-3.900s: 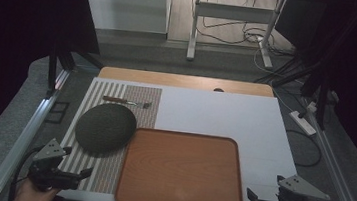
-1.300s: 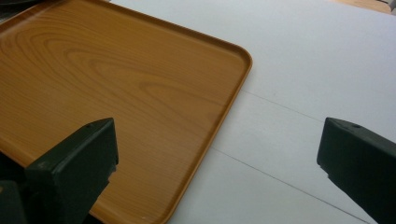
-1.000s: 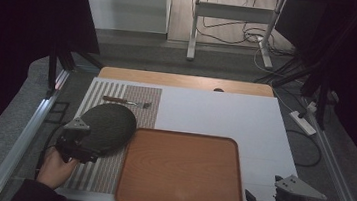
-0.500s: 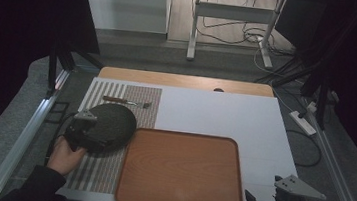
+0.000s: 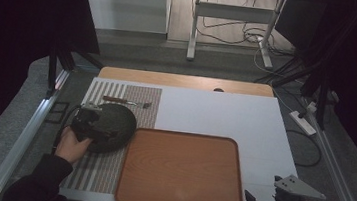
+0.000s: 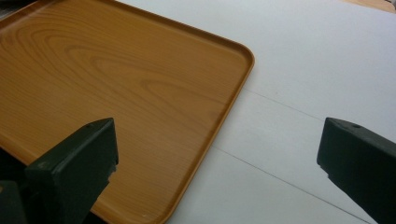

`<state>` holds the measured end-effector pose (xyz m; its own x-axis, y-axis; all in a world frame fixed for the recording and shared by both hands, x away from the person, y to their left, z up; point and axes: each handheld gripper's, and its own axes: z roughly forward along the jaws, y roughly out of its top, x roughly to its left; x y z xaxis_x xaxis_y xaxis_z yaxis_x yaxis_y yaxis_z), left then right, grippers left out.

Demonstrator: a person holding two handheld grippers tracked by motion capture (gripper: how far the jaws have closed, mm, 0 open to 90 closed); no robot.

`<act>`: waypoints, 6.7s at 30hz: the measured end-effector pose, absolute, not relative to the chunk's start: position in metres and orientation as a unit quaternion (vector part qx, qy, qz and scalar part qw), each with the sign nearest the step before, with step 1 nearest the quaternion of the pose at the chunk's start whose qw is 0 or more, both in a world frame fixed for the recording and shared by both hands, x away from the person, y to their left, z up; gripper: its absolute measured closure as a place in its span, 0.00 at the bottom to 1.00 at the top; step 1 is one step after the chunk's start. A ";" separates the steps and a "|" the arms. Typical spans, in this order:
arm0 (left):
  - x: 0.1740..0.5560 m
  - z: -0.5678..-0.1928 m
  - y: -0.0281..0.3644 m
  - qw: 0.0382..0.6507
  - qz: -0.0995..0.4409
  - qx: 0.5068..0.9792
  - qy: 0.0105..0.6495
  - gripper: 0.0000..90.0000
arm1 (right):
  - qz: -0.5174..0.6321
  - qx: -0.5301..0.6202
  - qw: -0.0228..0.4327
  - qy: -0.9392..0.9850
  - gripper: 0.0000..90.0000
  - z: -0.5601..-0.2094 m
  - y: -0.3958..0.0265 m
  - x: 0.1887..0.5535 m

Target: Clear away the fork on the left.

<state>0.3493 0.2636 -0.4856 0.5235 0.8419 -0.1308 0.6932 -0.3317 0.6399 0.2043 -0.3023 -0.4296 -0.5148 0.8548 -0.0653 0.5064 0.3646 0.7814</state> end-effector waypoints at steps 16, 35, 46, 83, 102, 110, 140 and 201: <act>0.392 -0.491 0.267 0.331 0.112 0.801 0.486 0.00 | 0.364 0.430 0.239 0.791 0.00 -0.430 -0.303 0.204; 0.440 -0.496 0.267 0.321 0.111 0.801 0.492 0.00 | 0.364 0.431 0.238 0.791 0.00 -0.430 -0.303 0.204; 0.464 -0.500 0.262 0.303 0.107 0.809 0.493 0.04 | 0.366 0.433 0.238 0.789 0.00 -0.430 -0.303 0.204; 0.515 -0.518 0.293 0.188 0.084 0.820 0.534 0.98 | 0.367 0.433 0.236 0.788 0.00 -0.430 -0.305 0.203; 0.518 -0.504 0.295 0.208 0.084 0.813 0.537 0.69 | 0.367 0.434 0.234 0.789 0.00 -0.430 -0.305 0.203; 0.527 -0.507 0.274 0.237 0.050 0.823 0.513 0.08 | 0.365 0.432 0.234 0.791 0.00 -0.430 -0.304 0.203; 0.530 -0.518 0.283 0.198 0.071 0.862 0.462 0.74 | 0.367 0.430 0.232 0.792 0.00 -0.430 -0.305 0.203; 0.401 -0.465 0.280 0.261 0.066 0.846 0.460 0.86 | 0.361 0.427 0.237 0.795 0.00 -0.430 -0.303 0.202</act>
